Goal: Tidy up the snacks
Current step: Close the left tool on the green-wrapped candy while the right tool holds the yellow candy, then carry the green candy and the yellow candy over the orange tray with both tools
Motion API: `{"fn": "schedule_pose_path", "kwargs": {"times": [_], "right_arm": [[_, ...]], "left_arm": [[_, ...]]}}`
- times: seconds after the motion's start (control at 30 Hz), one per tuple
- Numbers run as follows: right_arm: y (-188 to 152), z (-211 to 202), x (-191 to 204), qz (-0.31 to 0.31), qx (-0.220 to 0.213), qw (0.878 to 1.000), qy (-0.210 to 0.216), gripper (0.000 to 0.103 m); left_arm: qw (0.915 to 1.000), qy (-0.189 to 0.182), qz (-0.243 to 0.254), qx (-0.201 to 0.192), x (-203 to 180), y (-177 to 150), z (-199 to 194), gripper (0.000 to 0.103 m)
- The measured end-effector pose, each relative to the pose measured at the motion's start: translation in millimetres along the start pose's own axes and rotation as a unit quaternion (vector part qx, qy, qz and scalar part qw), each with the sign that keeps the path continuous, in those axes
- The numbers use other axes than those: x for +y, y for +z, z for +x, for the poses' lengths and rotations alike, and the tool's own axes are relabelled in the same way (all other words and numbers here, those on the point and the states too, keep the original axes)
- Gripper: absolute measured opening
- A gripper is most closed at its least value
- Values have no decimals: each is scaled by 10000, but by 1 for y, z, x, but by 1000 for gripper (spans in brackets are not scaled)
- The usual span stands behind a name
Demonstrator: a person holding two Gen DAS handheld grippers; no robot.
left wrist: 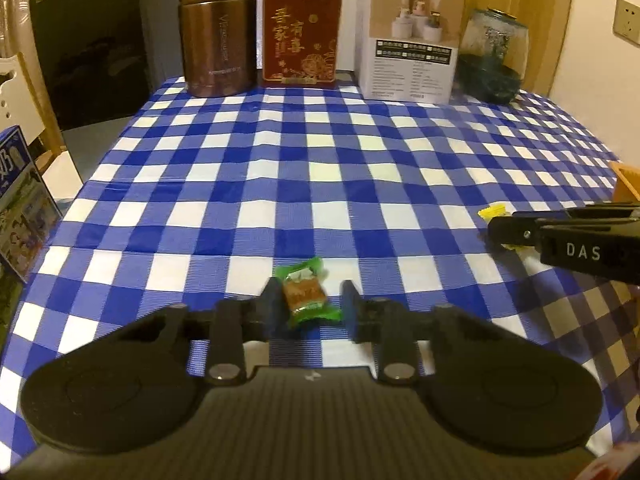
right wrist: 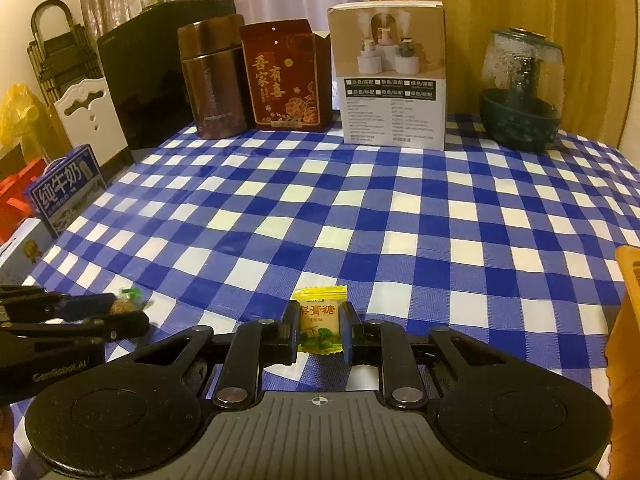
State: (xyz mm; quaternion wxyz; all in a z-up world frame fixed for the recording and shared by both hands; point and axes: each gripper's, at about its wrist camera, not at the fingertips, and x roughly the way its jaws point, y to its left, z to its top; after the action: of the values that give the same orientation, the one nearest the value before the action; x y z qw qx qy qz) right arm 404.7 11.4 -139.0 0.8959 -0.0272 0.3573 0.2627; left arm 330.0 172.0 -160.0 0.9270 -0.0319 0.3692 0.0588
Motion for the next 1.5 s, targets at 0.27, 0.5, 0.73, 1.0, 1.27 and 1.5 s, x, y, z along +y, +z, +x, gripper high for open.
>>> {"fn": "schedule_pose_path", "kwargs": {"times": [0.27, 0.5, 0.73, 1.0, 1.27, 1.5], "right_arm": [[-4, -21, -5, 212, 10, 9998, -61, 21], [-12, -62, -10, 290, -117, 9992, -235, 21], [-24, -118, -18, 535, -334, 9970, -449, 21], [-52, -182, -25, 705, -599, 9938, -622, 21], [-92, -241, -36, 971, -777, 9875, -972, 21], [-112, -285, -42, 1121, -829, 9819, -1286, 21]], "left_arm": [[9997, -228, 128, -3, -16, 2, -11, 24], [9984, -506, 205, -133, -43, 3, -40, 24], [9965, -766, 159, -305, -66, -2, -74, 24], [9928, -1020, 410, -484, -100, -19, -119, 24], [9914, -1177, 276, -506, -127, -38, -158, 24], [9890, -1307, 421, -541, -161, -47, -191, 24]]}}
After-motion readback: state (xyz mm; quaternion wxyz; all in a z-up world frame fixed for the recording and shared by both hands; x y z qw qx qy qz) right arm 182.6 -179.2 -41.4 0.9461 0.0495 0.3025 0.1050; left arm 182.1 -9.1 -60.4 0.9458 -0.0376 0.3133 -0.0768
